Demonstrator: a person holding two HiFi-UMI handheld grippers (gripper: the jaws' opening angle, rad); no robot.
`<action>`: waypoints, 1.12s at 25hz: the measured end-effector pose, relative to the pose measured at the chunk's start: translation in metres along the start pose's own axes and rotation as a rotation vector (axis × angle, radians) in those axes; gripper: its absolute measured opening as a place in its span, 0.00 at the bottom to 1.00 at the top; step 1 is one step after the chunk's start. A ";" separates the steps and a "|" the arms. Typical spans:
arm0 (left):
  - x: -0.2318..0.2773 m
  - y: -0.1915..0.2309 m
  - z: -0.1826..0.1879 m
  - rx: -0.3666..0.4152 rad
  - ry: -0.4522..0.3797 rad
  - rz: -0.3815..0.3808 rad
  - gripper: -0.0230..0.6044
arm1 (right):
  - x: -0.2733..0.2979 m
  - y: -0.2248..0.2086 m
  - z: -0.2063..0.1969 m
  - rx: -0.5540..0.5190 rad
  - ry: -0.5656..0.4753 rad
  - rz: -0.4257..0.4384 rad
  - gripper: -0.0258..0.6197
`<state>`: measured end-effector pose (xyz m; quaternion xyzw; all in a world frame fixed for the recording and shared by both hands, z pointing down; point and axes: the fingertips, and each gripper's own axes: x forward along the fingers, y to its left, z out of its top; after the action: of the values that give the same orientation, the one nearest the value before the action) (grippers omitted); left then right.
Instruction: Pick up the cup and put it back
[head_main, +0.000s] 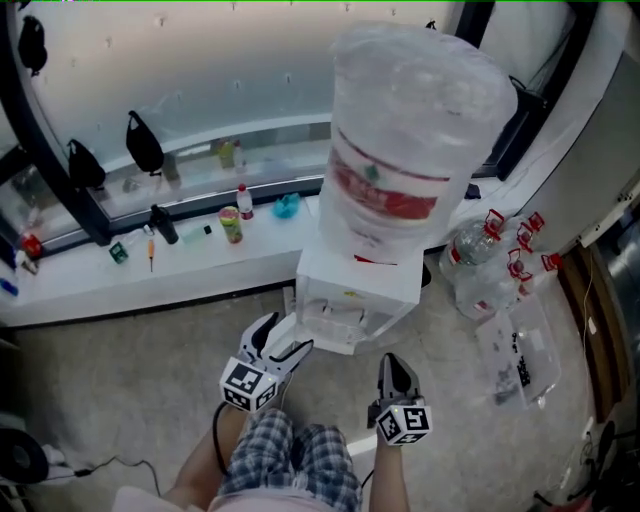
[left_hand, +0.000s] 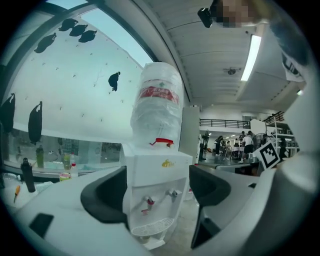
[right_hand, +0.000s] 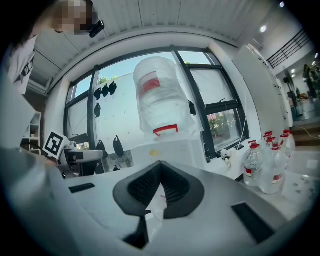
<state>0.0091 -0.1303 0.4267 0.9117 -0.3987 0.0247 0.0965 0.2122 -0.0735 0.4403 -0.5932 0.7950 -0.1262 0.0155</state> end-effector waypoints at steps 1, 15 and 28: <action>0.001 0.002 -0.017 -0.003 -0.001 0.001 0.64 | 0.002 -0.004 -0.019 -0.001 -0.001 0.001 0.07; 0.071 0.016 -0.263 0.021 0.065 -0.099 0.64 | 0.053 -0.082 -0.250 0.001 0.052 0.021 0.07; 0.141 0.048 -0.494 0.082 0.081 -0.177 0.64 | 0.117 -0.140 -0.463 -0.038 0.057 0.125 0.07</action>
<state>0.0857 -0.1673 0.9354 0.9447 -0.3109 0.0693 0.0773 0.2278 -0.1372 0.9336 -0.5385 0.8329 -0.1268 -0.0103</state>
